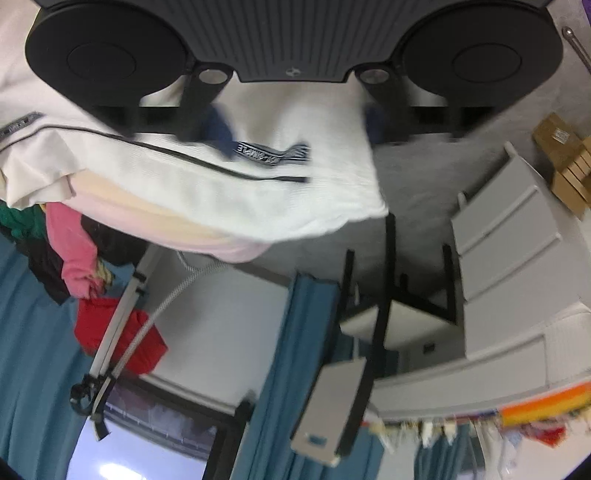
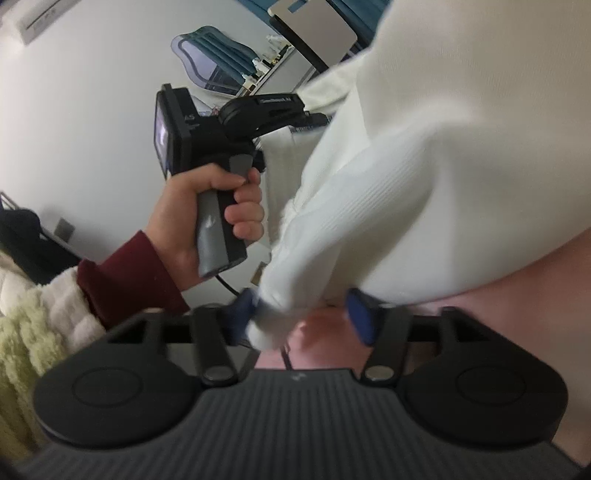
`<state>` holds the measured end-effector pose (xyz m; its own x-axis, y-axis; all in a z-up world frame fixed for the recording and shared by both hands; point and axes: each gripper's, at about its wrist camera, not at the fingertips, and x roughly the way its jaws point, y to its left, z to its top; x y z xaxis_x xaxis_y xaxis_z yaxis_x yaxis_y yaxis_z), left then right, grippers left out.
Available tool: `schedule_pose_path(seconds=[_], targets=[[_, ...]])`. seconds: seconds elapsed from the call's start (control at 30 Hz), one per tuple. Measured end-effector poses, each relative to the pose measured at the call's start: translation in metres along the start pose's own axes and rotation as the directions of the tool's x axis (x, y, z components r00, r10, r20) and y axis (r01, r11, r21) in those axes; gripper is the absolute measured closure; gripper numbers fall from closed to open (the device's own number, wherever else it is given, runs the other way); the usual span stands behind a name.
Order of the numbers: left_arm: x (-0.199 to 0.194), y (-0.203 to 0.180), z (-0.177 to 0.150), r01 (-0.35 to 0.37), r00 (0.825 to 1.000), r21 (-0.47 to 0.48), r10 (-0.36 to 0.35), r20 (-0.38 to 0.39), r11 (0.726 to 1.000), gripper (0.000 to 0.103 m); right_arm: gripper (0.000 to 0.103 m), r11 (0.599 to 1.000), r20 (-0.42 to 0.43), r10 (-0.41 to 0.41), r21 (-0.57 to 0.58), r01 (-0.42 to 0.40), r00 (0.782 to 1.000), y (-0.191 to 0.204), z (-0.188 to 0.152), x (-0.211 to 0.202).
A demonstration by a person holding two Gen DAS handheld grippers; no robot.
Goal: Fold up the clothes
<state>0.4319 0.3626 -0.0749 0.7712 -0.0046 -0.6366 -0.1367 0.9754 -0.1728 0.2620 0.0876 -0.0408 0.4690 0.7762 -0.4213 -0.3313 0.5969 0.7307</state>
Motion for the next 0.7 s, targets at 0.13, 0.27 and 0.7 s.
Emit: schedule_pose_path(seconds=[0.13,0.27,0.7], targets=[[-0.048,-0.025,-0.030,-0.059,0.995,0.064,0.053,0.087,0.996,0.017,0.021,0.994,0.043,-0.069,-0.076,0.072,0.997,0.009,-0.010,-0.025],[-0.107,-0.058,-0.060,-0.080,0.978,0.088,0.061,0.201,0.993,0.016,0.021,0.957,0.153,-0.171,-0.208,0.201,0.973,-0.007,-0.029,-0.101],[-0.284,-0.188,-0.166,0.204,0.954,0.127,-0.226,0.196,0.971,0.010,0.021,0.773,0.494,-0.434,-0.225,0.593,0.754,-0.029,-0.052,-0.293]])
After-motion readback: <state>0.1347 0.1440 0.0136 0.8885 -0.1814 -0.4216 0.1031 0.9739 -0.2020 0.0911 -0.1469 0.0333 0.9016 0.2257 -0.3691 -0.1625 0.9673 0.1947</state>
